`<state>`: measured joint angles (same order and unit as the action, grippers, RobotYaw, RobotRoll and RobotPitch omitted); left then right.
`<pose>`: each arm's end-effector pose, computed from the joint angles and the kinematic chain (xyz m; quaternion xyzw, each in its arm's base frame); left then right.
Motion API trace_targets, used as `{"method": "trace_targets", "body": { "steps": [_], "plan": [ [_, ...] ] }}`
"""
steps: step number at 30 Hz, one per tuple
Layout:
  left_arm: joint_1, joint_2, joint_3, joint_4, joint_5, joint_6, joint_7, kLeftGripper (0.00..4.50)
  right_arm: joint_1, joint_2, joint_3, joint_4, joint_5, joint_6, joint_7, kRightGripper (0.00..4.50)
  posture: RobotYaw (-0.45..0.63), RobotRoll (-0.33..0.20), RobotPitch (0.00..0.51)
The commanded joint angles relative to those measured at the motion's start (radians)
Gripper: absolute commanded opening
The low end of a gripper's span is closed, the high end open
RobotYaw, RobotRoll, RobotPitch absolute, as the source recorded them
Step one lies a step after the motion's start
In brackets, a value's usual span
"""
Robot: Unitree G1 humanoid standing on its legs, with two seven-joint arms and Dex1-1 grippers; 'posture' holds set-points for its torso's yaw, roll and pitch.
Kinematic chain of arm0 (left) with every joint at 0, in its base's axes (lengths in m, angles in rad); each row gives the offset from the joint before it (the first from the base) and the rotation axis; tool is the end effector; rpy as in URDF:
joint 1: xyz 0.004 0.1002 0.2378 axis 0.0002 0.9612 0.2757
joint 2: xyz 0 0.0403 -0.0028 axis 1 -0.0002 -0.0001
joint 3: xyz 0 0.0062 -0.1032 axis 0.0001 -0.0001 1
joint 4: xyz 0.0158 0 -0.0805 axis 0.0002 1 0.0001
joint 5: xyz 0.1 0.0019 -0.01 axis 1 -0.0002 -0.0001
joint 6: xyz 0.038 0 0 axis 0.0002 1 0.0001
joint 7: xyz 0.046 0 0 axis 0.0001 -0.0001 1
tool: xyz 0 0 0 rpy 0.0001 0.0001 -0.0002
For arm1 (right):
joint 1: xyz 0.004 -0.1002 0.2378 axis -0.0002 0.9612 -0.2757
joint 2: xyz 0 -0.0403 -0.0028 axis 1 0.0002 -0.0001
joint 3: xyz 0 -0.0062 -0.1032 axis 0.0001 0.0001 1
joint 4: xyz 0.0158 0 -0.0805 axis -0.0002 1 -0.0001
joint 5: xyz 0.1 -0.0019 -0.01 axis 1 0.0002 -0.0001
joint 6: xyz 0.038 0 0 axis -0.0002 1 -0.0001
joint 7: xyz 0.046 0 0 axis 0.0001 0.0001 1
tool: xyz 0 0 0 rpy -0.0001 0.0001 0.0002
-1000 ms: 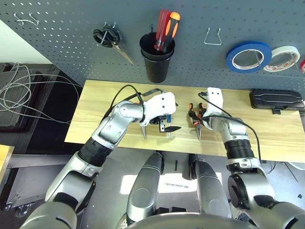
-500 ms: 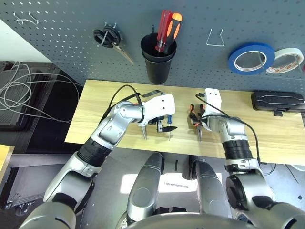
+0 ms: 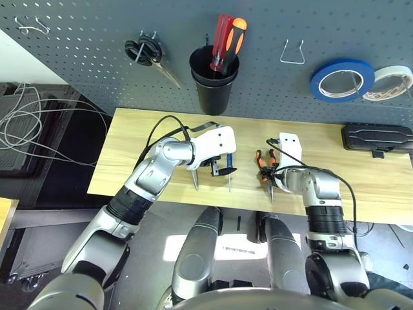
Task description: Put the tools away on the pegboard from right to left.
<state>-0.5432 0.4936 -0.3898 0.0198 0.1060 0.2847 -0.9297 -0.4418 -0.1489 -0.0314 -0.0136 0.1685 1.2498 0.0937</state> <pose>0.2819 0.1466 0.1424 0.3563 0.0802 -0.5265 0.7678 0.2626 -0.1548 0.0962 0.0006 0.3929 0.0899 0.9152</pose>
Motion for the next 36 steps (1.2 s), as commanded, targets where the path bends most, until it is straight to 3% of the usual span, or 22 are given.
{"method": "trace_targets", "body": {
  "steps": [1, 6, 15, 24, 30, 36],
  "plan": [
    [0.033, -0.01, 0.024, -0.024, -0.029, -0.014, 0.01, 4.5, -0.029, -0.102, 0.085, -0.037, 0.002, -0.069, 0.107, 1.91, 0.16, 0.0, 0.38],
    [0.057, -0.033, 0.082, -0.046, -0.074, -0.045, 0.049, 4.5, 0.046, -0.245, 0.131, -0.194, 0.01, -0.215, 0.229, 1.91, 0.14, 0.0, 0.379],
    [0.084, -0.07, 0.162, -0.059, -0.146, -0.146, 0.103, 4.5, 0.204, -0.369, 0.089, -0.295, 0.016, -0.619, 0.405, 1.91, 0.13, 0.0, 0.375],
    [0.086, -0.086, 0.196, -0.085, -0.248, -0.22, 0.063, 4.5, 0.269, -0.373, 0.01, -0.324, 0.015, -0.901, 0.439, 1.91, 0.11, 0.0, 0.369],
    [0.093, -0.083, 0.181, -0.095, -0.28, -0.219, 0.035, 4.5, 0.256, -0.355, -0.019, -0.336, 0.029, -0.927, 0.423, 1.91, 0.1, 0.0, 0.365],
    [0.076, -0.102, 0.2, -0.125, -0.32, -0.219, 0.041, 4.5, 0.168, -0.336, -0.036, -0.394, 0.071, -0.917, 0.42, 1.91, 0.1, 0.0, 0.364]
  ]
}}
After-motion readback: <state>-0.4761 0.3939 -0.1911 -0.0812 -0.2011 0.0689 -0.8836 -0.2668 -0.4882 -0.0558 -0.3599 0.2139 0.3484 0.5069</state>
